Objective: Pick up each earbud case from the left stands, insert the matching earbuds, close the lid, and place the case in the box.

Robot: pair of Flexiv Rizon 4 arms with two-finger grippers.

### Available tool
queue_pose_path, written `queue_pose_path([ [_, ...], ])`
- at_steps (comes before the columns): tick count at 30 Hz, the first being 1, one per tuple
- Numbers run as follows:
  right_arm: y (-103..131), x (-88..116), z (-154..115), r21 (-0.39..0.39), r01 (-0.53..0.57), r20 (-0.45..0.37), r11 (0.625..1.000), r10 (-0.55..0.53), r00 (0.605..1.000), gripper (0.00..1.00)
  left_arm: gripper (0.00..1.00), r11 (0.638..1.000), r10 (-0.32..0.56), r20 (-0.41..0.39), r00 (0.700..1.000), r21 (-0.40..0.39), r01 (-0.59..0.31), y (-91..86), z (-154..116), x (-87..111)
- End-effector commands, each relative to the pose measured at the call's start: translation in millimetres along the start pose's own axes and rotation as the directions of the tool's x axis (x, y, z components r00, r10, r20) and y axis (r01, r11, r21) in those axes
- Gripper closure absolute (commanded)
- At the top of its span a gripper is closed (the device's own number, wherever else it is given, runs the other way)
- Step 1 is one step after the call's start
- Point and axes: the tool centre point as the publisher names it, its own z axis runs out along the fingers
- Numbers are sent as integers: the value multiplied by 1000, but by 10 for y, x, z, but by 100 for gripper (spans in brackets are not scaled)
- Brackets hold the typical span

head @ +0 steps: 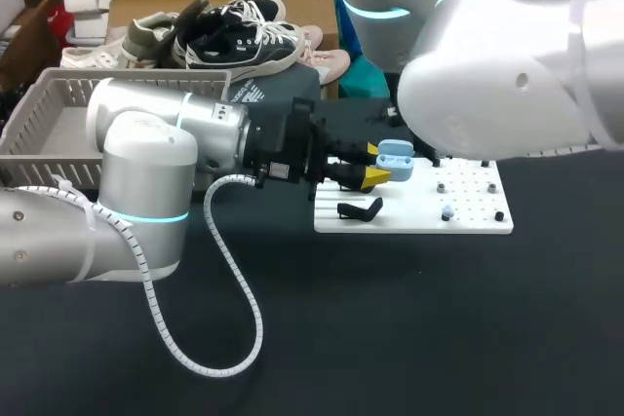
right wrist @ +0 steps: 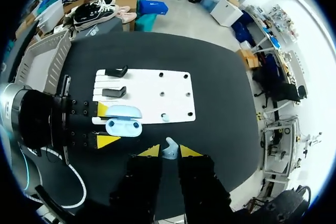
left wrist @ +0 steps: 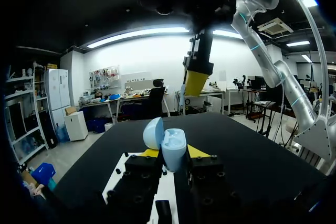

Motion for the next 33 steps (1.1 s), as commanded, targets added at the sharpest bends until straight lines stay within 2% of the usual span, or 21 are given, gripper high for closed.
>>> queue_pose_path([
  [1,65,-55,-26,-30,-49,-29,998,48,998,100,100,1000,1,2,1000,1,-1,11,5,8],
  [3,101,-38,-33,-49,-58,-37,997,56,998,100,100,1000,1,2,1000,1,-1,11,5,8],
  [8,112,17,-52,-41,-65,-32,997,64,997,100,100,1000,1,2,1000,1,-1,11,5,8],
  [23,112,17,-52,-41,-65,-32,997,64,997,100,100,1000,1,2,1000,1,-1,11,5,8],
  [28,187,-64,-61,-68,-208,-114,976,199,973,100,100,1000,1,2,1000,1,-1,11,5,8],
  [31,236,-57,-108,-117,-218,-147,969,200,969,100,100,1000,1,2,1000,1,-1,11,5,8],
  [33,251,-54,-109,-114,-217,-148,970,199,969,100,100,1000,1,2,1000,1,-1,11,5,8],
])
